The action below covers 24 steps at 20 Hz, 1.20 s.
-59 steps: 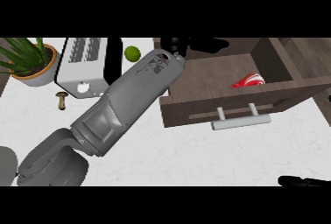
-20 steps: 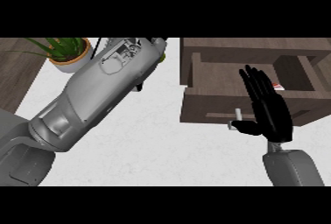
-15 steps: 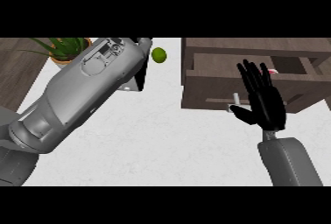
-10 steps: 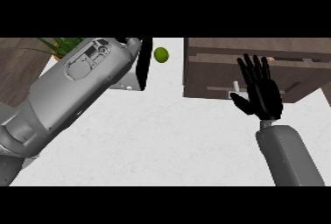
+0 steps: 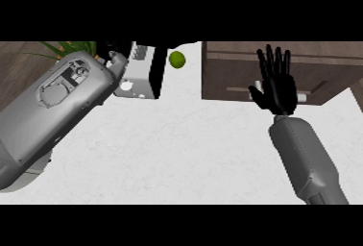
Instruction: Pick up the can, place it into the drawer and close the drawer
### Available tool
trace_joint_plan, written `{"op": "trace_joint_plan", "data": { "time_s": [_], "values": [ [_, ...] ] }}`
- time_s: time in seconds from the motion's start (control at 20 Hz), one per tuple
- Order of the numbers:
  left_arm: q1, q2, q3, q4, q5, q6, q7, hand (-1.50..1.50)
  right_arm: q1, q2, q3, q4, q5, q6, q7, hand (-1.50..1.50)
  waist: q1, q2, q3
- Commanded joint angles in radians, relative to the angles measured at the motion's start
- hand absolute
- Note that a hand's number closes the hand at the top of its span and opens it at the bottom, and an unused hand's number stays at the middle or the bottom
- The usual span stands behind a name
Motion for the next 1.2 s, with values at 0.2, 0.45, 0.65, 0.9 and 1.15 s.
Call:
{"op": "trace_joint_plan", "data": {
  "time_s": [0.2, 0.45, 0.65, 0.9, 1.15],
  "values": [
    [0.081, 0.075, 0.032, -0.109, -0.015, -0.029, 0.039, -1.50, -0.207, -0.047, -0.079, 0.263, -0.020, -0.063, -0.014, -1.50, 0.013, 0.022, 0.008],
    [0.182, 0.073, 0.018, -0.184, -0.034, -0.023, 0.001, -1.50, -0.307, -0.044, -0.080, 0.319, 0.014, -0.086, 0.045, -1.50, 0.025, 0.025, 0.006],
    [0.236, 0.074, 0.005, -0.245, -0.057, -0.005, 0.000, -1.50, -0.354, -0.031, -0.081, 0.406, 0.030, -0.108, 0.056, -1.50, 0.031, 0.027, 0.007],
    [0.254, 0.070, 0.002, -0.274, -0.077, 0.001, 0.005, -1.50, -0.423, -0.079, -0.121, 0.470, 0.003, -0.111, 0.017, -1.50, 0.045, 0.037, 0.008],
    [0.299, 0.052, 0.010, -0.286, -0.092, 0.005, -0.025, -1.50, -0.484, -0.082, -0.138, 0.502, -0.009, -0.092, 0.009, -1.50, 0.043, 0.040, 0.008]
  ]
}}
